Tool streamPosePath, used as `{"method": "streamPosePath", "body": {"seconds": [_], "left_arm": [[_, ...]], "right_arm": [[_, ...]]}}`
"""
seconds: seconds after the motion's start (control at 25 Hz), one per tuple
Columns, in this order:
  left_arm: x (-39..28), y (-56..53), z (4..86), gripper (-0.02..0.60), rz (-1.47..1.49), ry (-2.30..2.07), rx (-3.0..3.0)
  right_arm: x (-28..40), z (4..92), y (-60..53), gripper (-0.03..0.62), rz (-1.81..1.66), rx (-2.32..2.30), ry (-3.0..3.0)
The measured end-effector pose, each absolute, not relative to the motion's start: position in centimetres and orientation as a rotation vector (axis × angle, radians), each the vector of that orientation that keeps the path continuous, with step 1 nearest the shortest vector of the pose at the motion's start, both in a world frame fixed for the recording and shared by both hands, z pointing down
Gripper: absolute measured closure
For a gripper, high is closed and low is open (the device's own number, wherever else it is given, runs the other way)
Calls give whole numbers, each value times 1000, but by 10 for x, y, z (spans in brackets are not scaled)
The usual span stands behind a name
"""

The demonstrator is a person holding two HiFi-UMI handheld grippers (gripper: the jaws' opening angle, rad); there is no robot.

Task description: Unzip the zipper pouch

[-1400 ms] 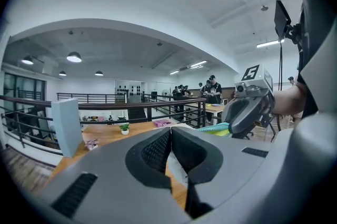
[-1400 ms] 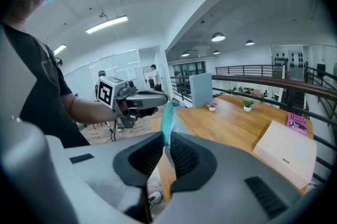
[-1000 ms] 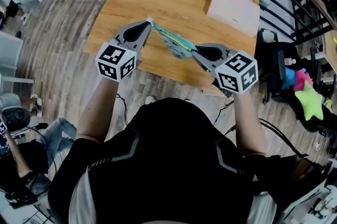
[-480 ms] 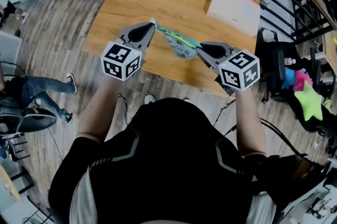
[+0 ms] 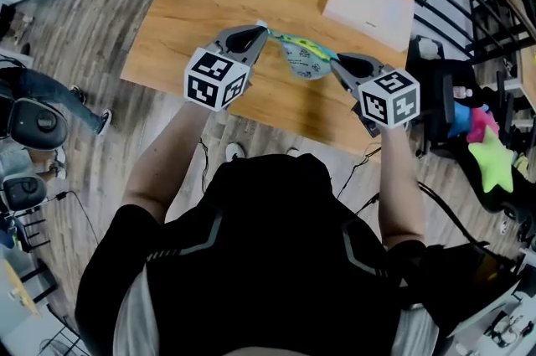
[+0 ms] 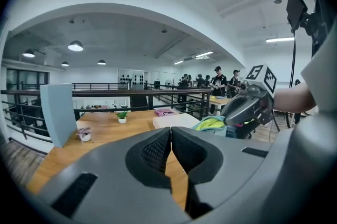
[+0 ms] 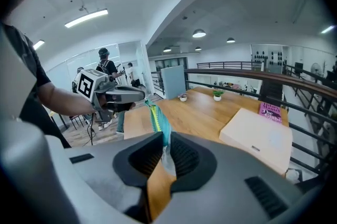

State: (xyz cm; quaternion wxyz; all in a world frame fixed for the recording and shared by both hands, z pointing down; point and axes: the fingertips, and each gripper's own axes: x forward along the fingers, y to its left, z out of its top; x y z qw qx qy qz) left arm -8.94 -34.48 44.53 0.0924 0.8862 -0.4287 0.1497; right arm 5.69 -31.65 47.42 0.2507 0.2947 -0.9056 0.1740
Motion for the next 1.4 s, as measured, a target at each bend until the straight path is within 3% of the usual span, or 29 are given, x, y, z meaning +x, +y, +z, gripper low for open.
{"method": "streamPosePath", "body": {"seconds": [0.6, 1.4], "left_arm": [[-24, -402, 517, 551, 554, -1317, 2532], [-34, -324, 670, 551, 885, -1088, 2315]], "right_arm": [[117, 557, -394, 540, 352, 876, -2400], [106, 688, -304, 540, 760, 723, -2252]]}}
